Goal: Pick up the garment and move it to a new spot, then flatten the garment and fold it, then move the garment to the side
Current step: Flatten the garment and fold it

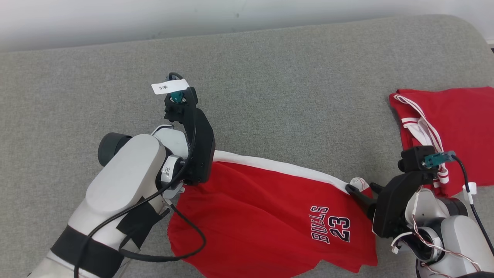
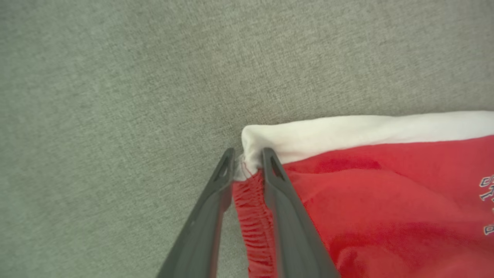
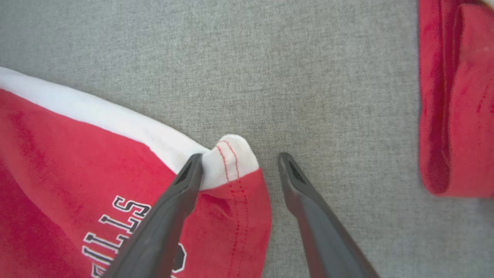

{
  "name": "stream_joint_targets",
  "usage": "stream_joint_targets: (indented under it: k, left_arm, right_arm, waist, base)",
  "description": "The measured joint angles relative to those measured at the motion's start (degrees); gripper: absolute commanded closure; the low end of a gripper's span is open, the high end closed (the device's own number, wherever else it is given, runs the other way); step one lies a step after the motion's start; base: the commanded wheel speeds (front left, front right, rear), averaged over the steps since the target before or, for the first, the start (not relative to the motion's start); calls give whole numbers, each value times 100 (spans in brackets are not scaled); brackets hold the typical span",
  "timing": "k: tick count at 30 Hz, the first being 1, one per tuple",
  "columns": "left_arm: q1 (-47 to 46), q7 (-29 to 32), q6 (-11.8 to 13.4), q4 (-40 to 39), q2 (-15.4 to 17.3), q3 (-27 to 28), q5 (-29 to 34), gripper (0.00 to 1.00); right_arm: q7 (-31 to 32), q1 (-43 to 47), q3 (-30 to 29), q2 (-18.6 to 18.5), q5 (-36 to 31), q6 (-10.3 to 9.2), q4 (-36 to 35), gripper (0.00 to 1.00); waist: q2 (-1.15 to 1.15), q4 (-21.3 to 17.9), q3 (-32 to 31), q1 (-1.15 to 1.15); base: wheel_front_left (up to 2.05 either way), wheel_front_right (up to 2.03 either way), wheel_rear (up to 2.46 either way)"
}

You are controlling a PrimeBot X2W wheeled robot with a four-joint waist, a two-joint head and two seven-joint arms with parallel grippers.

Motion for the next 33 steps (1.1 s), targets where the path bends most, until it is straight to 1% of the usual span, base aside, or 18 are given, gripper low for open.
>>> stream_joint_targets:
  k: [1, 4, 5, 6, 7, 9, 10, 12, 13, 22, 25, 30, 33]
  left_arm:
    - [2, 0, 1, 1, 0, -5, -3, 64]
    - [2, 1, 0, 2, 0, -13, -32, 79]
    - [3, 0, -4, 4, 1, -14, -43, 84]
    - [3, 1, -9, 10, 1, -15, -46, 96]
    - [4, 5, -36, 19, 0, -19, -55, 100]
    - [9, 27, -55, 30, -10, -21, -130, 100]
    - [10, 44, -63, 36, -13, -21, -159, 100]
    - [18, 46, -97, 46, -20, -25, -183, 100]
    - [25, 60, -103, 51, -23, -29, -205, 100]
    - [90, -87, -199, 99, -22, -10, -292, 100]
    - [89, -310, -211, 73, -30, 27, -310, 100]
    - [-1, -887, -176, 53, -18, 179, -282, 100]
    - [-18, -1255, -143, 48, -27, 290, -283, 100]
  right_arm:
    - [-22, -22, 9, -1, 16, 0, 34, 0]
    - [-89, -124, 34, -2, 30, 0, 129, 0]
    - [-99, -147, 59, -3, 32, 0, 163, 2]
    - [-122, -180, 81, -4, 36, 0, 197, 33]
    - [-126, -216, 110, -5, 47, 0, 229, 53]
    - [-140, -244, 159, -8, 97, 0, 288, 77]
    - [-141, -247, 176, -7, 108, 0, 311, 81]
    - [-147, -268, 191, -7, 130, 0, 356, 95]
    - [-147, -275, 199, -4, 131, 0, 371, 100]
    - [-230, -289, 235, -3, 138, 0, 408, 100]
    - [-387, -297, 292, -3, 208, 0, 332, 100]
    - [-926, -458, 293, 0, 341, 0, 226, 100]
    - [-1134, -543, 252, -1, 378, 0, 244, 100]
  waist:
    - [0, 2, 10, 0]
    - [0, 9, 34, 0]
    - [0, 12, 40, 0]
    - [0, 15, 46, 0]
    - [-1, 20, 48, 0]
    - [0, 29, 43, 0]
    - [0, 35, 39, 0]
    - [-1, 45, 29, 0]
    - [-1, 50, 23, 0]
    - [0, 40, -61, 0]
    - [-1, 36, -96, 0]
    - [0, 51, -186, 0]
    - [0, 79, -268, 0]
  base:
    - [0, 0, 0]
    - [0, 0, 0]
    - [0, 0, 0]
    - [0, 0, 0]
    - [0, 0, 0]
    - [0, 0, 0]
    - [0, 0, 0]
    - [0, 0, 0]
    - [0, 0, 0]
    - [0, 0, 0]
    - [0, 0, 0]
    - [0, 0, 0]
    - [0, 0, 0]
